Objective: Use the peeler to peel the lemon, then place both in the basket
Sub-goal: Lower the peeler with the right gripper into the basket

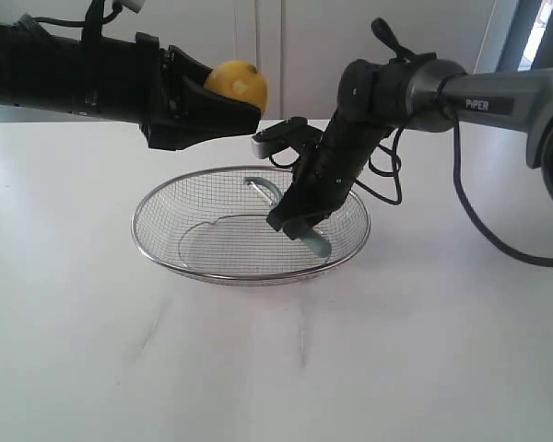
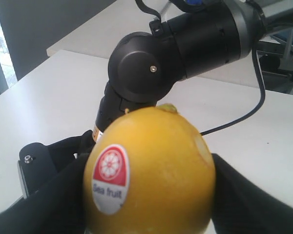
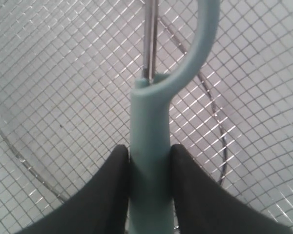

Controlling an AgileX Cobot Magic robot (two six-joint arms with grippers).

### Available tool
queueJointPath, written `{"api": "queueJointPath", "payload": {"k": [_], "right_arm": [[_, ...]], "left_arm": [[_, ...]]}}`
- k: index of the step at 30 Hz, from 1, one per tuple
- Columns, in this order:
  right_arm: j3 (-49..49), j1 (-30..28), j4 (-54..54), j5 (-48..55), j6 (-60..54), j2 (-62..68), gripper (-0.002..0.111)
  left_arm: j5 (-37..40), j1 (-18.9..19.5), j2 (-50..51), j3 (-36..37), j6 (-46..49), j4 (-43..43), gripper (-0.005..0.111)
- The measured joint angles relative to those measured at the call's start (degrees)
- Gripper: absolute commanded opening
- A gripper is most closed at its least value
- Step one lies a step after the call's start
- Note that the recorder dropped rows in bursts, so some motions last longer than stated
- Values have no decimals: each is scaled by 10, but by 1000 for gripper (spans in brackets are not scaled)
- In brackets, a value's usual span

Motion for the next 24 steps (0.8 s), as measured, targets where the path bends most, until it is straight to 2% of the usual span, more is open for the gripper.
{"api": "queueJointPath", "payload": {"k": [11, 13, 19, 22, 24], "right_arm": [[0, 0, -2, -1, 0, 7, 0], [0, 0, -2, -1, 2, 13, 4], [0, 0, -2, -1, 7, 13, 29], [0, 0, -2, -1, 7, 13, 48], [0, 0, -2, -1, 7, 9, 52]], "left_arm": [[0, 0, 0, 0, 0, 0, 0], [0, 0, 0, 0, 0, 0, 0], [0, 0, 0, 0, 0, 0, 0], [0, 0, 0, 0, 0, 0, 0], [0, 0, 0, 0, 0, 0, 0]]}}
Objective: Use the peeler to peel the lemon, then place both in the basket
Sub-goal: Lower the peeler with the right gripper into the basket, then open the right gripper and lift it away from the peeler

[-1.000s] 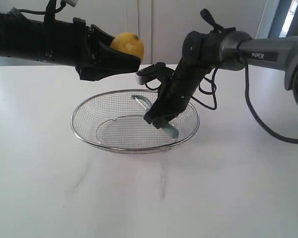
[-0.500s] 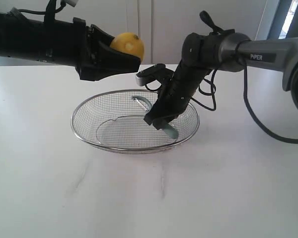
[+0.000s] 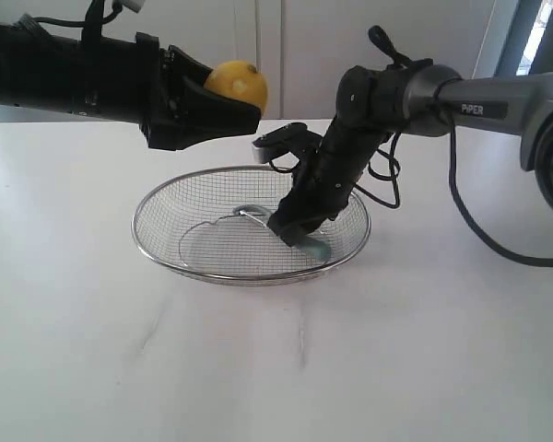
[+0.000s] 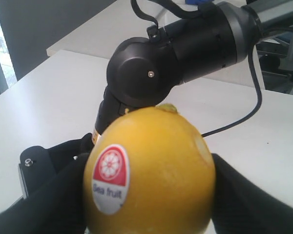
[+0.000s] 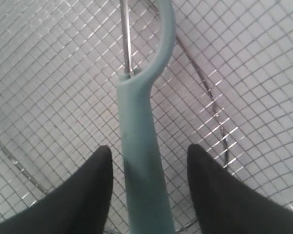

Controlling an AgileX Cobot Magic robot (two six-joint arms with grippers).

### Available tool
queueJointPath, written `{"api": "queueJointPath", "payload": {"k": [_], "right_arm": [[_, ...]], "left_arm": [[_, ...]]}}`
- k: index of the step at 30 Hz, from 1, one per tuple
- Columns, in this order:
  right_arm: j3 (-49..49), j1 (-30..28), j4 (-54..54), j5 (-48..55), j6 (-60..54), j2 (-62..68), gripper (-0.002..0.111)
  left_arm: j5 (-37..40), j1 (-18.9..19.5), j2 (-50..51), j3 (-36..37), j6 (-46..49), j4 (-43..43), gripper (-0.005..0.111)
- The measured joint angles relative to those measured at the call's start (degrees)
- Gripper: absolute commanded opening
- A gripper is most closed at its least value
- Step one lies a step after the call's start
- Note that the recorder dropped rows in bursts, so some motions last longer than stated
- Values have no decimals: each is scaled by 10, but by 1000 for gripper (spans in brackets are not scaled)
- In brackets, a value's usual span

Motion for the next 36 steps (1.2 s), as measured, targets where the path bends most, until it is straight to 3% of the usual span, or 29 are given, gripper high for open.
{"api": "queueJointPath", "payload": {"k": [14, 28, 31, 36], "right_arm": [[0, 0, -1, -1, 10, -47, 52], [0, 0, -64, 79, 153, -76, 51], [0, -1, -72, 91, 176, -77, 42], [0, -5, -74, 102, 202, -83, 16]], "left_arm": [[0, 0, 0, 0, 0, 0, 0], [1, 0, 0, 0, 0, 0, 0], [1, 0, 0, 0, 0, 0, 0], [2, 0, 0, 0, 0, 0, 0]]}}
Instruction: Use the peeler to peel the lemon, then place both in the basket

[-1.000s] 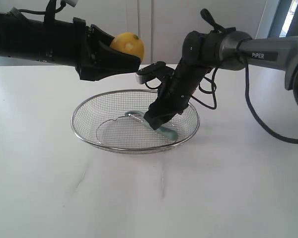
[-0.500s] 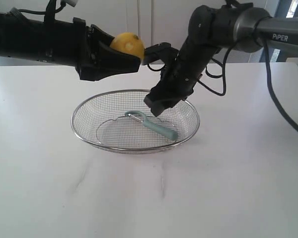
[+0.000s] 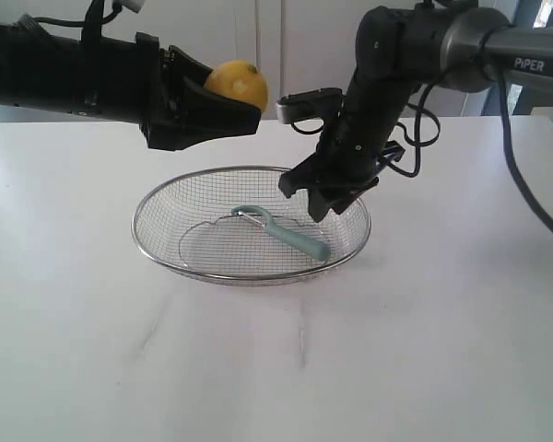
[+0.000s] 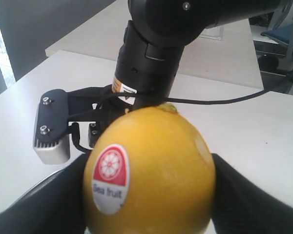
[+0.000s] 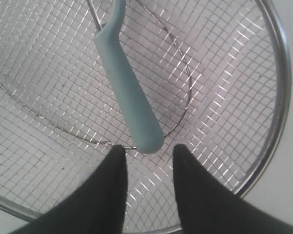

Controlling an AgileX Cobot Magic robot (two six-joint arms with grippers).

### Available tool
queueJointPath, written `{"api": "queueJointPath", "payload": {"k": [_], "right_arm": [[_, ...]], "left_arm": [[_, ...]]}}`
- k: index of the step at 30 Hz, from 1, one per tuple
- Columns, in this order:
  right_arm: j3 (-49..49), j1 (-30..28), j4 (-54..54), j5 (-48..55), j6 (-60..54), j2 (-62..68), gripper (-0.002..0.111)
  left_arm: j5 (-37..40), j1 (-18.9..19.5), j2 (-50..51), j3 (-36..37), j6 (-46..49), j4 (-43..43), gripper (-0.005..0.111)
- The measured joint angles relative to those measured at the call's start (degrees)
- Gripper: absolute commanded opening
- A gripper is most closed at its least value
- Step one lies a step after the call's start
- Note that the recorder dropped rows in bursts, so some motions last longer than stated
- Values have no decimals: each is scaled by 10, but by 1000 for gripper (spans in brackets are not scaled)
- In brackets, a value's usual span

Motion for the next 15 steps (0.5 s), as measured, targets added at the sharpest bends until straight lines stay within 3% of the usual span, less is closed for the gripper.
{"api": "queueJointPath", "payload": {"k": [3, 15], "right_arm": [[0, -1, 0, 9, 10, -9, 0], [0, -23, 0, 43, 59, -37, 0]], "left_arm": [[0, 0, 0, 0, 0, 0, 0], [0, 0, 0, 0, 0, 0, 0]]}}
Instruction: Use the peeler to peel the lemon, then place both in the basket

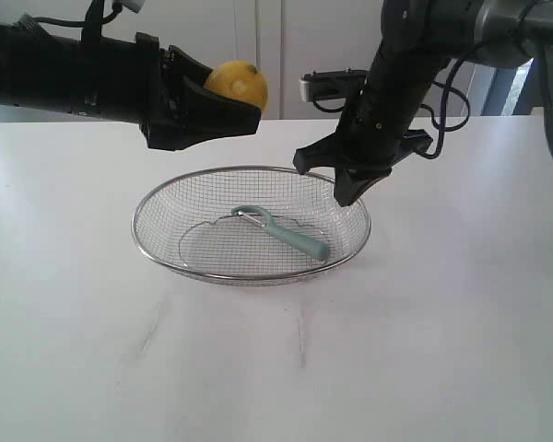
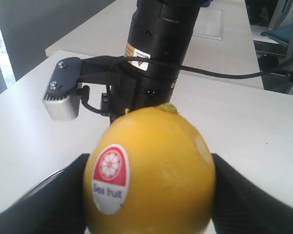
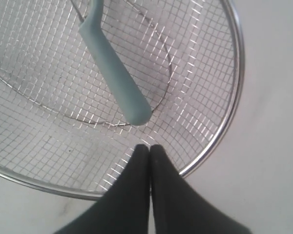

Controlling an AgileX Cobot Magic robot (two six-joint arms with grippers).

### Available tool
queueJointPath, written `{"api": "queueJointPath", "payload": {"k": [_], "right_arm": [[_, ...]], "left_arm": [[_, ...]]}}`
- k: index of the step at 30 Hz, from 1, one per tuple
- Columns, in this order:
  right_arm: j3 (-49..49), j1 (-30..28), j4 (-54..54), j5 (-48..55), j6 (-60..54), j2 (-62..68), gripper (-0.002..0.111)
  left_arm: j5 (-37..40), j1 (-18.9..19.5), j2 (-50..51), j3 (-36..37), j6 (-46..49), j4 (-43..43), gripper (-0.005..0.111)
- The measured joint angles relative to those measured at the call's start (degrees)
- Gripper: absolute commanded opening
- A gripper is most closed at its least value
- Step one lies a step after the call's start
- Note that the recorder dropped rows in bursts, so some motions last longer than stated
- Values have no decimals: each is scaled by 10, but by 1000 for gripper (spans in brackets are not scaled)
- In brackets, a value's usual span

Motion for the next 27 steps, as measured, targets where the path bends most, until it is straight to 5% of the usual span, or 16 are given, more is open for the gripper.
{"api": "queueJointPath", "payload": {"k": [27], "right_arm": [[0, -150, 0, 44, 80, -85, 0]], "left_arm": [[0, 0, 0, 0, 0, 0, 0]]}}
